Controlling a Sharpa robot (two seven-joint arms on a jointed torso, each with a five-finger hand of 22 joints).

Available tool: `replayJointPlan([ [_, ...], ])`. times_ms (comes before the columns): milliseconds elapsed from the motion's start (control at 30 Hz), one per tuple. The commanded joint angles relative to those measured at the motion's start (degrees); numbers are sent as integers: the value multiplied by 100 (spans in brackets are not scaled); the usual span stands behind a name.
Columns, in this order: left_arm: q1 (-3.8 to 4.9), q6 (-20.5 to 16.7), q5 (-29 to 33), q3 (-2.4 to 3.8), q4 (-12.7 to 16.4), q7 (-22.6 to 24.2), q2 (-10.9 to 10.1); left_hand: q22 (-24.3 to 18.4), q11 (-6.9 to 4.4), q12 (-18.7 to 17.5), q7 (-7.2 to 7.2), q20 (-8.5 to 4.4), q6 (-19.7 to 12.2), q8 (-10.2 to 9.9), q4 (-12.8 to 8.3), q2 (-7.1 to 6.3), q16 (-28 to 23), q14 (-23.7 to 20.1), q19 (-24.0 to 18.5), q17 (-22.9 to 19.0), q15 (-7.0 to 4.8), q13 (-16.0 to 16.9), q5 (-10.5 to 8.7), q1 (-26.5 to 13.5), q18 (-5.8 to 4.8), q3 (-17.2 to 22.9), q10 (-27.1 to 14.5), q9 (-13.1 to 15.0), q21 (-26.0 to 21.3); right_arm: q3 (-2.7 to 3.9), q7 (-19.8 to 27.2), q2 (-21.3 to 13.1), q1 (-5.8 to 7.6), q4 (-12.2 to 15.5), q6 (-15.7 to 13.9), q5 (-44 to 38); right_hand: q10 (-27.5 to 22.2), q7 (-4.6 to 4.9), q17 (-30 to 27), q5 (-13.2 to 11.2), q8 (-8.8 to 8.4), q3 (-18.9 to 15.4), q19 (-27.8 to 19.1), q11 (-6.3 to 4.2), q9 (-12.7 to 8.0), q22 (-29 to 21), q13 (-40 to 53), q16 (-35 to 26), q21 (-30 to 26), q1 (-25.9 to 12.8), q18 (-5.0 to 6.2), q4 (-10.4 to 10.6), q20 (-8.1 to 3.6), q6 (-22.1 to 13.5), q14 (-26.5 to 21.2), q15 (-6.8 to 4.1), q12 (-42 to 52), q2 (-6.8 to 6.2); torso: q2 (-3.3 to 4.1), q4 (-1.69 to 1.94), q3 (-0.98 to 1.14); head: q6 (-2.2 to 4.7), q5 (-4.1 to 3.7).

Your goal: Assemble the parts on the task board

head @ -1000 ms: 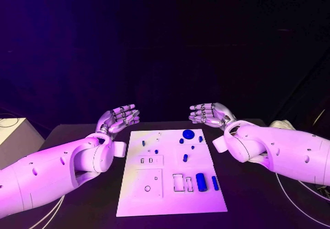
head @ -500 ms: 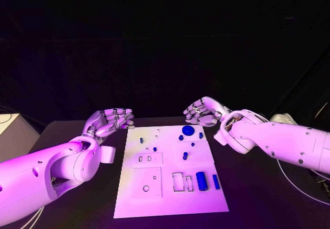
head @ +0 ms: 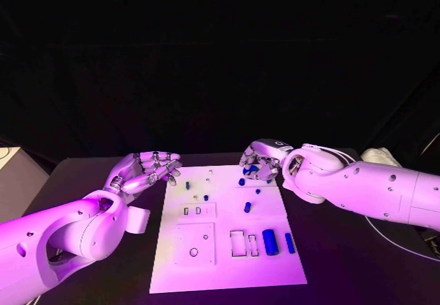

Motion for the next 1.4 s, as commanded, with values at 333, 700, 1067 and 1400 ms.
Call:
replayJointPlan([
  [333, 93, 294, -142, 18, 212, -114, -89, 178, 8, 30, -20, 16, -73, 46, -17, -77, -54, 3, -86, 102, -29, 42, -25, -34, 71, 87, -36, 60, 272, 3, -661, 154, 3, -115, 585, -1206, -324, -29, 205, 23, -49, -166, 84, 39, 138, 718, -33, 287, 582, 13, -123, 95, 59, -88, 254, 53, -14, -99, 134, 82, -35, -24, -47],
  [700, 148, 315, -143, 19, 274, -130, -137, 234, 18, 20, -13, 22, -105, 42, -13, -83, -69, 3, -115, 137, -24, 52, -25, -58, 72, 108, -73, 80, 360, -2, -703, 295, -25, -277, 660, -1286, -419, -46, 205, 31, -51, -231, 35, 36, 166, 621, -40, 309, 519, 40, -97, 116, 73, -91, 246, 50, -11, -48, 198, 146, -50, -26, -94],
  [1067, 180, 326, -143, 19, 308, -148, -166, 257, 21, 19, -9, 24, -115, 42, -13, -80, -76, 2, -123, 150, -22, 57, -24, -63, 73, 120, -84, 88, 396, -9, -690, 389, -73, -401, 774, -1280, -396, -53, 213, 76, -26, -225, 38, 31, 200, 674, -29, 335, 560, 69, -101, 141, 75, -43, 247, 47, 9, 27, 242, 191, -67, -32, -129],
  [1400, 190, 332, -145, 19, 302, -166, -184, 270, 22, 19, -8, 25, -119, 42, -15, -77, -79, 5, -126, 158, -22, 60, -23, -63, 74, 128, -89, 93, 418, -13, -705, 409, -93, -458, 868, -1279, -373, -49, 211, 112, -6, -201, 33, 32, 223, 686, -23, 346, 569, 80, -101, 153, 77, -4, 244, 47, 13, 58, 266, 204, -74, -36, -139],
])
